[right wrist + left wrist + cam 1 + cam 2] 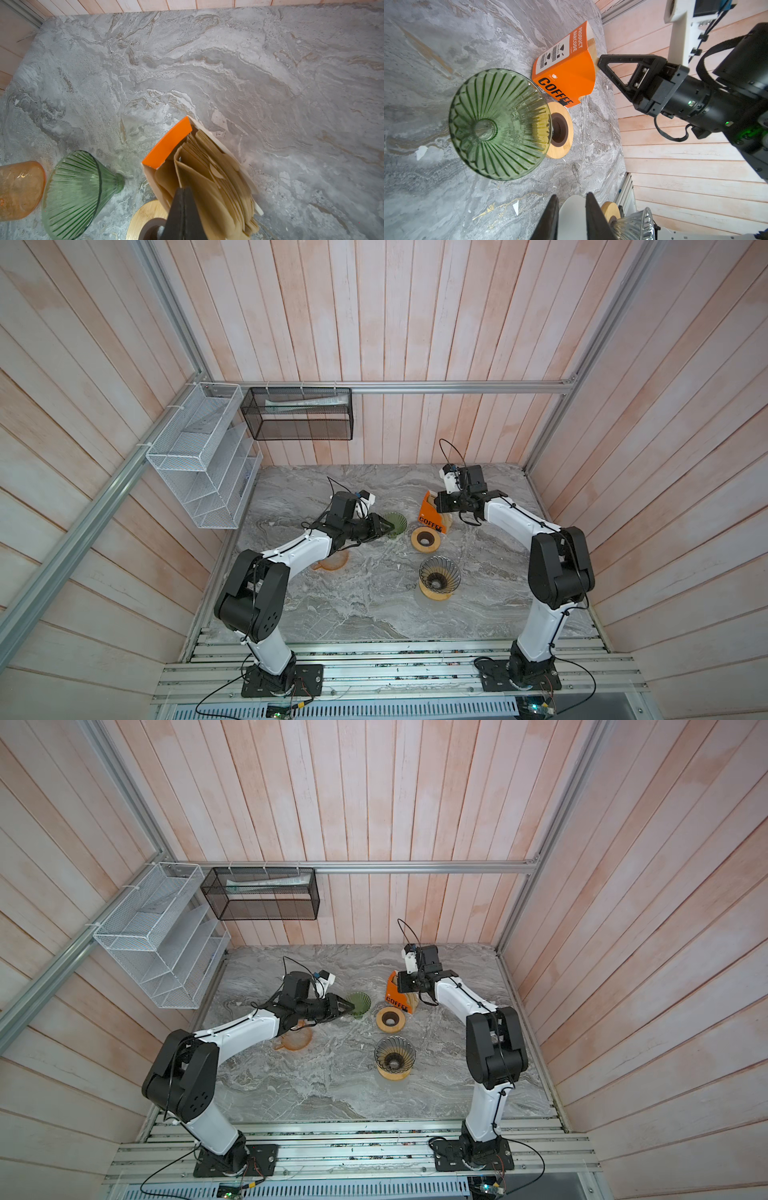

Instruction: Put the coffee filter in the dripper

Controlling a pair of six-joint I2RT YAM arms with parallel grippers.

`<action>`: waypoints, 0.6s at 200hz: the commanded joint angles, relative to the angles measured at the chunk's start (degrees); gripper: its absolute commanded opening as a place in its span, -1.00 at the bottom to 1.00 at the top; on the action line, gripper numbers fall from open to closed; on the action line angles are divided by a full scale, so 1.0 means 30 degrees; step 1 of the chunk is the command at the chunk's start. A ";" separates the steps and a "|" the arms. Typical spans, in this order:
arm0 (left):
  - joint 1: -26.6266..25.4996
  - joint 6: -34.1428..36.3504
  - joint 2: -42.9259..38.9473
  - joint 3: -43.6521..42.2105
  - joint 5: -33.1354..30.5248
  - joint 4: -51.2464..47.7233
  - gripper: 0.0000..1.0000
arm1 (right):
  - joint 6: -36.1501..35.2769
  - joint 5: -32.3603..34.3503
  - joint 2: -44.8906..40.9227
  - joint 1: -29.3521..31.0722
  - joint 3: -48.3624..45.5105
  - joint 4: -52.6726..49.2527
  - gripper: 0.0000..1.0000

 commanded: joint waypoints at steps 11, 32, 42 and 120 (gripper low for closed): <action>0.0100 -0.0032 -0.0257 -0.0248 0.0253 0.0426 -0.47 | -0.0135 0.0512 -0.0937 0.0113 -0.0086 -0.0262 -1.00; 0.0100 -0.0032 -0.0228 -0.0140 0.0224 0.0424 -0.47 | -0.0190 0.0520 -0.1201 0.0133 -0.0018 -0.0407 -1.00; 0.0100 -0.0056 -0.0244 -0.0142 0.0224 0.0431 -0.47 | -0.0194 0.0542 -0.1347 0.0134 -0.0005 -0.0445 -1.00; 0.0100 0.0140 -0.0512 -0.0342 0.0107 0.0424 -0.47 | -0.0164 0.0672 -0.2643 0.0165 -0.0591 -0.0563 -1.00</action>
